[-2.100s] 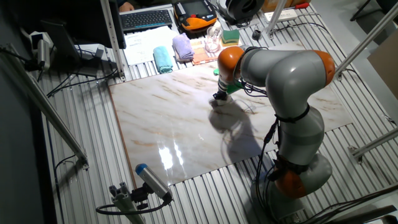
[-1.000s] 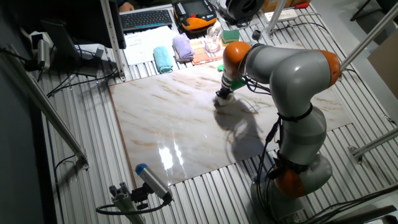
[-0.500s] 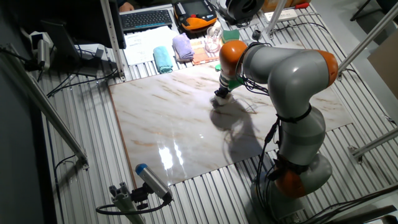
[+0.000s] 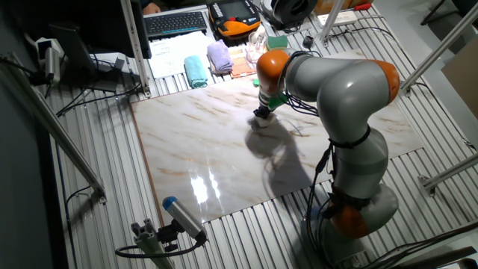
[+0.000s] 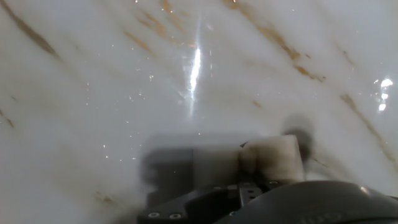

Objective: Clean the tabletop with a sponge

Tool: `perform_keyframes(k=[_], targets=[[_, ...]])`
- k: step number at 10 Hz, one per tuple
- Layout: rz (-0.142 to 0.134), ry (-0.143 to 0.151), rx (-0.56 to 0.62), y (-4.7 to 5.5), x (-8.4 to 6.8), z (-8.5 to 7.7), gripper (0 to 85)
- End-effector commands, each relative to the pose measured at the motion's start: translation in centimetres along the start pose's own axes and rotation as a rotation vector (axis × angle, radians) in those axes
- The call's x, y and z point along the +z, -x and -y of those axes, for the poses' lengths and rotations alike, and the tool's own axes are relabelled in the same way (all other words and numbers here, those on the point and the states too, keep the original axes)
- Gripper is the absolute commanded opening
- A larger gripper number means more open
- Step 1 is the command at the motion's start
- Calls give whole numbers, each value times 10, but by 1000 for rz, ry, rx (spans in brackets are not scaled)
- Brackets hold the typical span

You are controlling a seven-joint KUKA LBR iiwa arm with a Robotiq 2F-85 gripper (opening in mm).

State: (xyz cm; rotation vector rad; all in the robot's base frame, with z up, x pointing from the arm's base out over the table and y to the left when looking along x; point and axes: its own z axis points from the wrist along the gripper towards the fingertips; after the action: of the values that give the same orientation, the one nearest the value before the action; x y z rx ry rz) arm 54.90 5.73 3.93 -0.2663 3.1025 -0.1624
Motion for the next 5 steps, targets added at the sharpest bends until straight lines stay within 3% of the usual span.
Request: perform_keyframes(k=[1, 5], targets=[[-1, -11, -2, 1, 0, -3, 0], [1, -37, 1, 2, 2, -17, 0]])
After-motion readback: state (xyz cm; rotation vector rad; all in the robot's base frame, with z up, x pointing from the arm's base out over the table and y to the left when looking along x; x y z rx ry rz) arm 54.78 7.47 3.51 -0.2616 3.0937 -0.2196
